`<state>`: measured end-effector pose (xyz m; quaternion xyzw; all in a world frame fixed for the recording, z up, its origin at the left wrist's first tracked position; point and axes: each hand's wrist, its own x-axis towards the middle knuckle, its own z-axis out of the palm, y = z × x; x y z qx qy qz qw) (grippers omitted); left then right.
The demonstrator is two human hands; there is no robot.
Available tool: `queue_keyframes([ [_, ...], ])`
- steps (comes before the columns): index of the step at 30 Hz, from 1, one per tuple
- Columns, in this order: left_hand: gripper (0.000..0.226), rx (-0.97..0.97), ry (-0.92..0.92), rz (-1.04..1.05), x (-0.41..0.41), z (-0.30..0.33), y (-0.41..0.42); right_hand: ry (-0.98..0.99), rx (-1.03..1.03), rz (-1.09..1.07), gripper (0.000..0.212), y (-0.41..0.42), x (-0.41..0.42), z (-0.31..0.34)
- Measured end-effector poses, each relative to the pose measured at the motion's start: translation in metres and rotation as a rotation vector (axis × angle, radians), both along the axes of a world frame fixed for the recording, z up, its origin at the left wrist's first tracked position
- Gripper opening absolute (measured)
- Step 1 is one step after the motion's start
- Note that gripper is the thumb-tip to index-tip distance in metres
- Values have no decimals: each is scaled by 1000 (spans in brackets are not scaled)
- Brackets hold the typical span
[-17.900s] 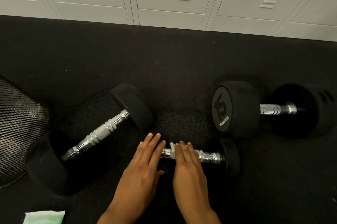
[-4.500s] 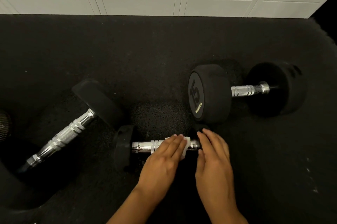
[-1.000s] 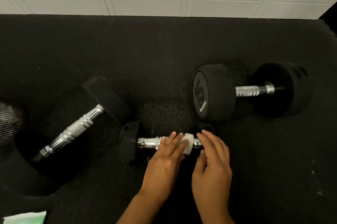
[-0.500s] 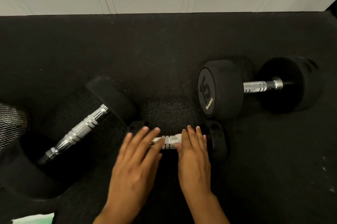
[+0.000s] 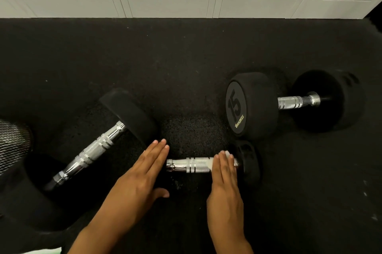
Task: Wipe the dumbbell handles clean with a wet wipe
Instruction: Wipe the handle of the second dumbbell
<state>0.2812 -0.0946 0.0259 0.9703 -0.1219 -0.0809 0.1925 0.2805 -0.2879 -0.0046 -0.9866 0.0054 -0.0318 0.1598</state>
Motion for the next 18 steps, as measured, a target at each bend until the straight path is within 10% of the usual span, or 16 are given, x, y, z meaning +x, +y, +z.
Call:
queue_keyframes([
  [18, 117, 37, -36, 32, -2, 7, -11, -48, 170, -67, 52, 19, 14, 5],
])
